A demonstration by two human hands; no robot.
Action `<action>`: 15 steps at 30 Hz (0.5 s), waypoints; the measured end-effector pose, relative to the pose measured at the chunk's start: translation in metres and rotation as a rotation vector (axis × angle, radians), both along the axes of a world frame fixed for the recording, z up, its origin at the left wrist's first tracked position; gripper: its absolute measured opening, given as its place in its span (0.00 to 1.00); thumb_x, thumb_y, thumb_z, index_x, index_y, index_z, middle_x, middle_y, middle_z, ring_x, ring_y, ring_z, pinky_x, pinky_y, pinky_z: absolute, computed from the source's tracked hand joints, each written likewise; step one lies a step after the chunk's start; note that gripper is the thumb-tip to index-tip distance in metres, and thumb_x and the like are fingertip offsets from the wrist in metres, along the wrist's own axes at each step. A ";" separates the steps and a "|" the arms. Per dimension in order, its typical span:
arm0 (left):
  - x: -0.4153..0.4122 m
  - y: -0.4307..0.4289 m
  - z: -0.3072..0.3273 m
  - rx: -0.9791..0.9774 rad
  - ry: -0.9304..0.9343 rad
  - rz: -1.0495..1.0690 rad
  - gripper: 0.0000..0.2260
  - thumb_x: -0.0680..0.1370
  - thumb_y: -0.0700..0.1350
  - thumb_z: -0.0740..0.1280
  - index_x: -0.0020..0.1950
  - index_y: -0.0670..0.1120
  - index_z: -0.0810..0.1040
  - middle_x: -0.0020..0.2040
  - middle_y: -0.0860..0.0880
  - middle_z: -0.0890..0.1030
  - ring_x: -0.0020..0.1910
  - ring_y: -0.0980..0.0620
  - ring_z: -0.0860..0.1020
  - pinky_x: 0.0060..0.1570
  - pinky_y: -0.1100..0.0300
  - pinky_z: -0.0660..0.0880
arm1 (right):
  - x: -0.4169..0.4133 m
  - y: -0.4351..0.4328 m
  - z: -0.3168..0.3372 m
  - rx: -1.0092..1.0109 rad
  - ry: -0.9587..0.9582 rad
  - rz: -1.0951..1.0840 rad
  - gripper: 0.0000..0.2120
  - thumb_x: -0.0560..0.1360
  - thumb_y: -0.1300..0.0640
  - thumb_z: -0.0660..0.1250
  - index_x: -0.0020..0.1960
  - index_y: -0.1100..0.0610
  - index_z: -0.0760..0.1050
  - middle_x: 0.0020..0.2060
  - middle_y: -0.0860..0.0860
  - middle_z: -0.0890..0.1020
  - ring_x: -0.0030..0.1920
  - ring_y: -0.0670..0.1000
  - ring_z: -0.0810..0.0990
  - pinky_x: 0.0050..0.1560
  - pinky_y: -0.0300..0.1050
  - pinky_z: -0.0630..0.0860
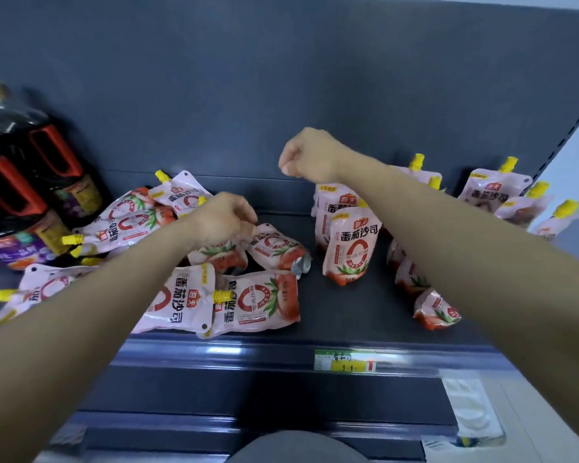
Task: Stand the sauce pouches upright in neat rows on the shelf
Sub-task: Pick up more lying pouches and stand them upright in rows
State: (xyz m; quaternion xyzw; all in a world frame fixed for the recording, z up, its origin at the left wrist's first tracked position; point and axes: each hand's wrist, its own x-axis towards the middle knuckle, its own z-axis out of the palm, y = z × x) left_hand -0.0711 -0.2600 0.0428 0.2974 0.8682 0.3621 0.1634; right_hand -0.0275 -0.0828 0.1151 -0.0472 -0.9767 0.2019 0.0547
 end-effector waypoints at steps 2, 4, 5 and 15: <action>0.002 -0.017 -0.009 -0.153 0.059 -0.011 0.04 0.72 0.43 0.71 0.45 0.43 0.79 0.39 0.51 0.78 0.37 0.55 0.75 0.35 0.64 0.70 | -0.012 -0.017 -0.015 0.115 -0.132 0.056 0.11 0.75 0.59 0.64 0.55 0.62 0.81 0.54 0.57 0.82 0.56 0.56 0.79 0.56 0.44 0.75; 0.005 -0.031 -0.018 -0.239 0.055 -0.002 0.05 0.72 0.44 0.72 0.42 0.44 0.78 0.36 0.52 0.76 0.36 0.55 0.73 0.33 0.63 0.67 | -0.025 -0.031 -0.036 0.242 -0.255 0.106 0.14 0.77 0.56 0.63 0.56 0.64 0.79 0.56 0.59 0.81 0.58 0.59 0.78 0.58 0.46 0.75; 0.007 -0.037 -0.023 -0.276 0.046 0.003 0.06 0.71 0.44 0.73 0.42 0.45 0.77 0.37 0.53 0.76 0.37 0.55 0.73 0.34 0.62 0.67 | -0.030 -0.036 -0.048 0.306 -0.312 0.135 0.16 0.77 0.55 0.63 0.56 0.65 0.79 0.56 0.60 0.81 0.58 0.59 0.78 0.58 0.47 0.75; 0.019 -0.078 -0.046 -0.299 0.006 0.058 0.15 0.67 0.45 0.76 0.51 0.49 0.75 0.50 0.50 0.76 0.50 0.49 0.74 0.47 0.57 0.71 | -0.060 -0.049 -0.106 0.387 -0.537 0.105 0.18 0.75 0.47 0.65 0.47 0.64 0.76 0.42 0.55 0.75 0.43 0.55 0.73 0.41 0.43 0.68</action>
